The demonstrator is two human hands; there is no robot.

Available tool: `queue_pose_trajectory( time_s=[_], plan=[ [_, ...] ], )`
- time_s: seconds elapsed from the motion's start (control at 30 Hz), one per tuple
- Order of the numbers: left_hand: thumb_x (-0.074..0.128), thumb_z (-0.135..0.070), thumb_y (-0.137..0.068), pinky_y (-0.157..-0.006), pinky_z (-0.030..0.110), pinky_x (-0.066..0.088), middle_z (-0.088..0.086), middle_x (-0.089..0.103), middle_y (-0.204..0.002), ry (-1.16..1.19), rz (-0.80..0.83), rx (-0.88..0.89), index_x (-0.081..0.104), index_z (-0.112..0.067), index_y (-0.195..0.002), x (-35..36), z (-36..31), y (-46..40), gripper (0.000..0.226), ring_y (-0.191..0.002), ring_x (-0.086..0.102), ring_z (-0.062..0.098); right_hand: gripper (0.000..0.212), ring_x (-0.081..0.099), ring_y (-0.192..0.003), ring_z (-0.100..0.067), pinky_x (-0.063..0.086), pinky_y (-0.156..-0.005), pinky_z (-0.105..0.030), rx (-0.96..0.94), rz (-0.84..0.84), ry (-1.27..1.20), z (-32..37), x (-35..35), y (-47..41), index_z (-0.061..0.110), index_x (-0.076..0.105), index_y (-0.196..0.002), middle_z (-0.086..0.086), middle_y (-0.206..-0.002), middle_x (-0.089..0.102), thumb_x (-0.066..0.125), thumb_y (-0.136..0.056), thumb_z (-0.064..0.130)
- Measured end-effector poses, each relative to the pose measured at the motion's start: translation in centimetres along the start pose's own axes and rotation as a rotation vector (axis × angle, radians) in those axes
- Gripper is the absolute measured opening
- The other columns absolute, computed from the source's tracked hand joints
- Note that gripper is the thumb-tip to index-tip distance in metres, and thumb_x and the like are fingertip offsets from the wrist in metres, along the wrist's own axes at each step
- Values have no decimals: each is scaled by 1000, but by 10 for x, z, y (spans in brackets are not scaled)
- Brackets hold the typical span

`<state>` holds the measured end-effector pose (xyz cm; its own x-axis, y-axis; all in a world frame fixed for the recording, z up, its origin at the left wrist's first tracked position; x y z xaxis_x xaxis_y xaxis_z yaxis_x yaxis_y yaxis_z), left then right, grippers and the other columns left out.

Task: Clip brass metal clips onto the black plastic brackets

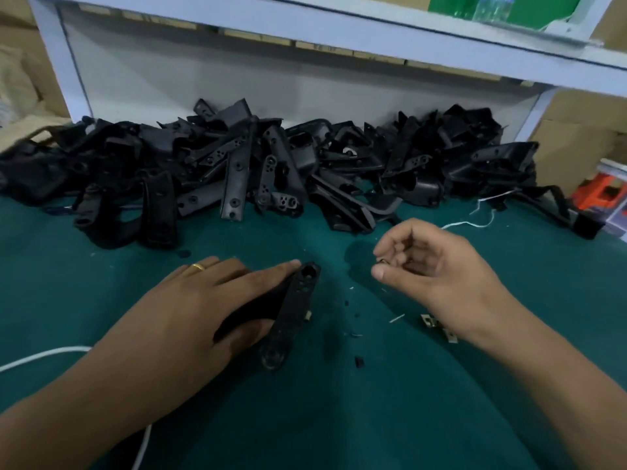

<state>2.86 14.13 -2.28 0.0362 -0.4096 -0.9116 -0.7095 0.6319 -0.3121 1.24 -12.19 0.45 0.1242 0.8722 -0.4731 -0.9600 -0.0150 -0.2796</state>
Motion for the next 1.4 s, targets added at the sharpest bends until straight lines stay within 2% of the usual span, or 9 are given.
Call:
queue_pose_trajectory(
  time_s=[0.13, 0.27, 0.57, 0.83, 0.97, 1.1, 1.23, 1.33, 1.4],
  plan=[
    [30, -66, -86, -76, 19, 41, -27, 50, -108, 16, -36, -28, 22, -63, -151, -1, -1, 1, 66, -99, 49, 5, 20, 67, -80, -13, 57, -79, -19, -28, 15, -157, 12, 15, 4, 19, 76, -92, -1, -86, 73, 86, -76, 11],
    [45, -58, -90, -76, 30, 51, -22, 52, -109, 17, -109, -62, 27, -59, -152, -8, -2, 3, 64, -97, 56, 12, 16, 74, -77, -17, 59, -74, -20, -34, -28, -348, 15, 28, 5, 12, 80, -92, -12, -86, 78, 82, -76, 10],
    [55, -50, -90, -64, 38, 56, -17, 51, -107, -14, -209, -123, 31, -57, -152, -13, -5, 1, 67, -83, 59, 14, 17, 75, -81, -26, 61, -75, -29, 168, 74, -890, 11, 70, 11, 5, 77, -90, -18, -87, 74, 81, -74, 4],
    [51, -51, -91, -58, 36, 54, -14, 52, -104, -36, -218, -108, 41, -49, -152, -15, -8, 1, 62, -77, 57, 14, 20, 73, -77, -26, 61, -72, -32, 183, 74, -852, 10, 71, 13, 10, 74, -88, -14, -80, 73, 85, -72, 5],
    [42, -49, -93, -53, 32, 49, -9, 55, -104, -79, -232, -79, 46, -41, -152, -16, -14, 0, 60, -71, 56, 15, 24, 71, -72, -20, 62, -74, -34, 158, 63, -831, 11, 77, 17, 14, 73, -86, 0, -71, 70, 91, -72, 7],
    [52, -46, -93, -49, 38, 51, -8, 55, -107, -148, -209, -91, 45, -43, -152, -14, -13, 2, 59, -76, 60, 17, 26, 69, -75, -15, 57, -73, -21, 99, 20, -573, 14, 69, 14, 21, 75, -84, -2, -75, 73, 94, -66, 23],
    [45, -50, -96, -53, 39, 53, -10, 52, -110, -155, -216, -172, 35, -48, -155, -14, -4, -1, 60, -80, 57, 16, 19, 68, -84, -9, 52, -76, -20, -41, -74, -24, 14, 60, 11, 35, 73, -94, 8, -88, 73, 84, -79, 38],
    [32, -56, -93, -54, 38, 51, -9, 53, -109, -140, -246, -223, 36, -47, -155, -18, 5, 3, 63, -79, 56, 17, 16, 61, -92, -8, 44, -78, -16, -183, 54, 357, 15, 66, 14, 35, 76, -97, 16, -90, 65, 84, -83, 36],
    [33, -56, -93, -55, 39, 52, -10, 53, -109, -133, -250, -243, 37, -48, -154, -18, 9, 5, 62, -79, 57, 18, 16, 56, -94, -5, 42, -80, -16, -191, 167, 449, 12, 74, 16, 32, 77, -98, 17, -93, 62, 84, -85, 36]
  ],
)
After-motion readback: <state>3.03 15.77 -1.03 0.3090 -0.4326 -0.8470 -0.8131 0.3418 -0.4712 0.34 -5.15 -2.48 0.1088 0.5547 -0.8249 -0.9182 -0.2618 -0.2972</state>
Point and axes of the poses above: each hand's wrist, its own y-axis away from the middle knuckle, its own x-axis out of the palm, z = x × y, the point moved 6 cm from there along -y, towards the middle knuckle
